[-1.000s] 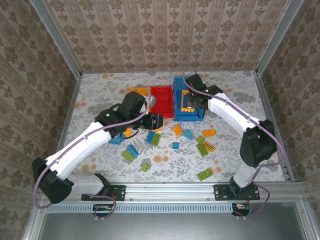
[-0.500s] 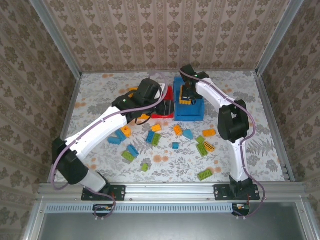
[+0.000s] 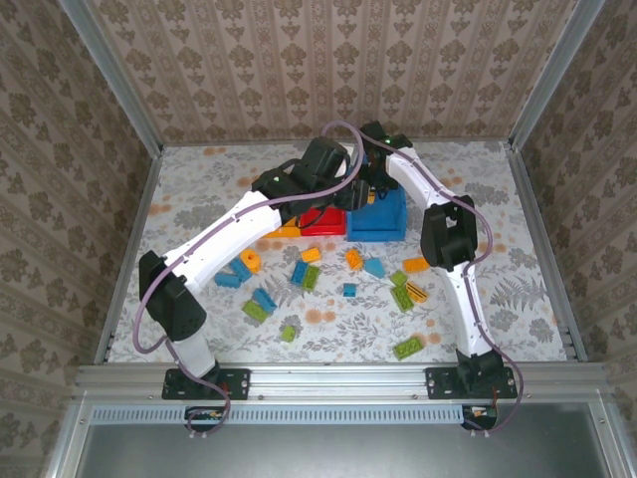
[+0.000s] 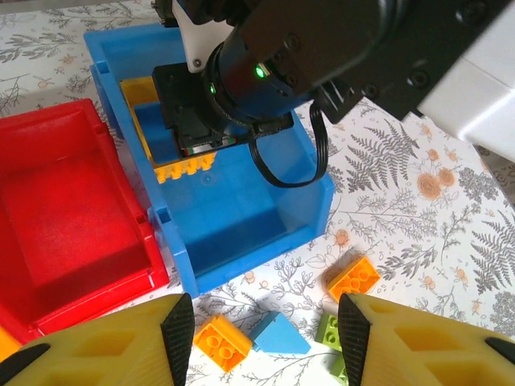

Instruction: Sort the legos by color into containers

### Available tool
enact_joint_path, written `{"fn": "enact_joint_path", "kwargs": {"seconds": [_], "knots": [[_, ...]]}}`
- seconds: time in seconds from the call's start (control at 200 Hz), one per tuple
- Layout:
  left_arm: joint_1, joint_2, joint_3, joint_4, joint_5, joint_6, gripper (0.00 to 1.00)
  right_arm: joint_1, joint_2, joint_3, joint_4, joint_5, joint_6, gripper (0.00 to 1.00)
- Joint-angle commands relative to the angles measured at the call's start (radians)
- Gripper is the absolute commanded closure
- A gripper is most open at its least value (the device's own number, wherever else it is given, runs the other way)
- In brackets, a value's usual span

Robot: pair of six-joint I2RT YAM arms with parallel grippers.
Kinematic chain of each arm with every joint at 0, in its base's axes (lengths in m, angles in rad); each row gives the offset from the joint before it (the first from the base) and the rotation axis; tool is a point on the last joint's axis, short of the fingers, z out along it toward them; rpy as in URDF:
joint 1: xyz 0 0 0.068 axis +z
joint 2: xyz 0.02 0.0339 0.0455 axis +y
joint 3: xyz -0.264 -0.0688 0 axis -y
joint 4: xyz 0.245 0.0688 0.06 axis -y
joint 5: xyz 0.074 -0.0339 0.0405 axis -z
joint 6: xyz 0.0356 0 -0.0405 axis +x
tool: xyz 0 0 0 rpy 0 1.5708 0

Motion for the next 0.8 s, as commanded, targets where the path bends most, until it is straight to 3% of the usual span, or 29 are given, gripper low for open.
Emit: {"fn": "enact_joint_path", "kwargs": {"seconds": [0.0,0.155,0.34,0.535,0.655,0.795], "knots": [[-0.013,-0.011,0.015,-0.026,-0.021,0.026,0.47,-0.004,0.034,0.073,-0.106,-0.003,-0.01,0.77],[-0.016,-0.048,-0.032,-0.03,-0.043,0.023,0.47,-0.003,0.001,0.077,-0.09,-0.022,-0.006,0.67],[-0.012,-0.101,-0.088,-0.06,-0.101,0.007,0.47,0.003,-0.094,0.084,-0.077,-0.022,0.011,0.64],[0.042,-0.192,-0.232,-0.109,-0.113,-0.093,0.47,0.027,-0.255,0.044,-0.06,0.067,0.007,0.51],[0.09,-0.244,-0.336,-0.159,-0.097,-0.136,0.47,0.043,-0.442,-0.167,0.052,0.084,-0.003,0.46],[0.13,-0.275,-0.442,-0.238,-0.074,-0.137,0.45,0.098,-0.765,-0.641,0.376,0.01,-0.04,0.38]]}}
